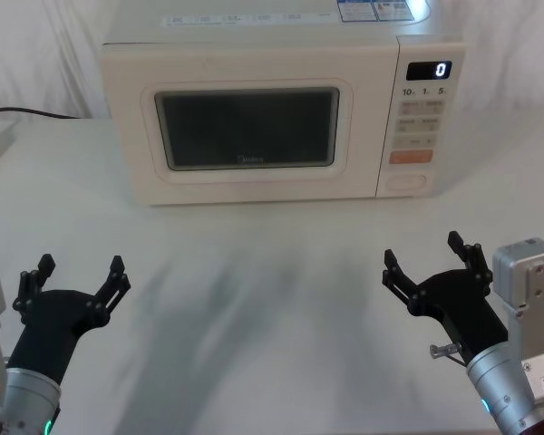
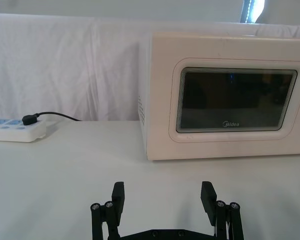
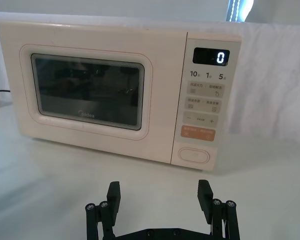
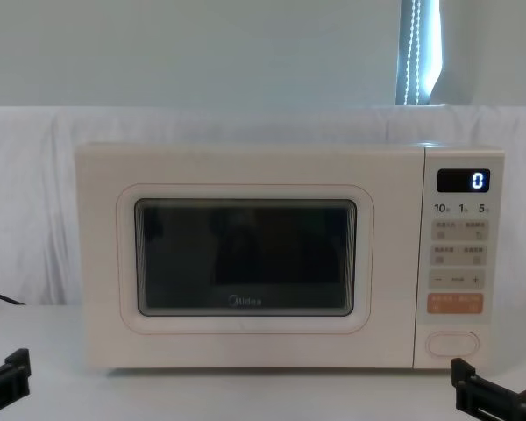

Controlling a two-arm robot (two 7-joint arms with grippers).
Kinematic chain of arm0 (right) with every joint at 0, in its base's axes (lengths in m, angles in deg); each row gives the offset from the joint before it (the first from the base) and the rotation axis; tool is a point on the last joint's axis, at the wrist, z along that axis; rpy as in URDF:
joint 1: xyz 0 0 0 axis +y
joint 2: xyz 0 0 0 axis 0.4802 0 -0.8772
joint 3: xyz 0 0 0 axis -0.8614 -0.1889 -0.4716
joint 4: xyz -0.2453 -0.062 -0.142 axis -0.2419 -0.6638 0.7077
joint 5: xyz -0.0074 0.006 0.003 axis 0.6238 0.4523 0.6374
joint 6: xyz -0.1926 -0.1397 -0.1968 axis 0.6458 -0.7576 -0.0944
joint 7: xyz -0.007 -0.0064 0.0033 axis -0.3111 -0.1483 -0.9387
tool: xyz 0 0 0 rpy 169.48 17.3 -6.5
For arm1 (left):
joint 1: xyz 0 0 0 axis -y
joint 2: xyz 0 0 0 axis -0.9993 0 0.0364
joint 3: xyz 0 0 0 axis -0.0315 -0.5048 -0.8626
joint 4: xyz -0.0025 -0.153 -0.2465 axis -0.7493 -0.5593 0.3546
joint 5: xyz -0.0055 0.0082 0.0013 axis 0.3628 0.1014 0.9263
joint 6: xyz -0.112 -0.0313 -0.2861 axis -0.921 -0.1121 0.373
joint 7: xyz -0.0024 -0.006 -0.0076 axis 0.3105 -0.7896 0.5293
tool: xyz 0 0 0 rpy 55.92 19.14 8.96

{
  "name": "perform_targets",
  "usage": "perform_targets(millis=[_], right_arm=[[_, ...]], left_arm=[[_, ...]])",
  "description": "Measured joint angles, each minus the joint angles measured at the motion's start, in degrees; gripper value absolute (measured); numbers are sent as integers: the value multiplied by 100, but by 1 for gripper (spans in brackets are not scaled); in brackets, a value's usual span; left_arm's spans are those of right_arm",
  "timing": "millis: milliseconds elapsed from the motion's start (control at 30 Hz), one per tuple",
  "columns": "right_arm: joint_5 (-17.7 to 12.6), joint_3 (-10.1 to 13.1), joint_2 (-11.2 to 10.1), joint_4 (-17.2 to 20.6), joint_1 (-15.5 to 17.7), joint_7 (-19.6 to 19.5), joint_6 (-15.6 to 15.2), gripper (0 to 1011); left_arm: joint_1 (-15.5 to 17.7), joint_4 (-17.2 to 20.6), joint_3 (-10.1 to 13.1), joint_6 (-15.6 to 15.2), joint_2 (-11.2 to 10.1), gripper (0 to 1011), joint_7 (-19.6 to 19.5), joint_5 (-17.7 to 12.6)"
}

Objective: Press the button to open the microwave door with one hand; close the microwave door with the other hand.

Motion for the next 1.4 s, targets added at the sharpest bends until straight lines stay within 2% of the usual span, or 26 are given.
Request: perform_targets(millis=[1400], right_arm=[[0,0,0,0,0,0,0,1002]], left_arm=[[0,0,0,0,0,1001,0,0]])
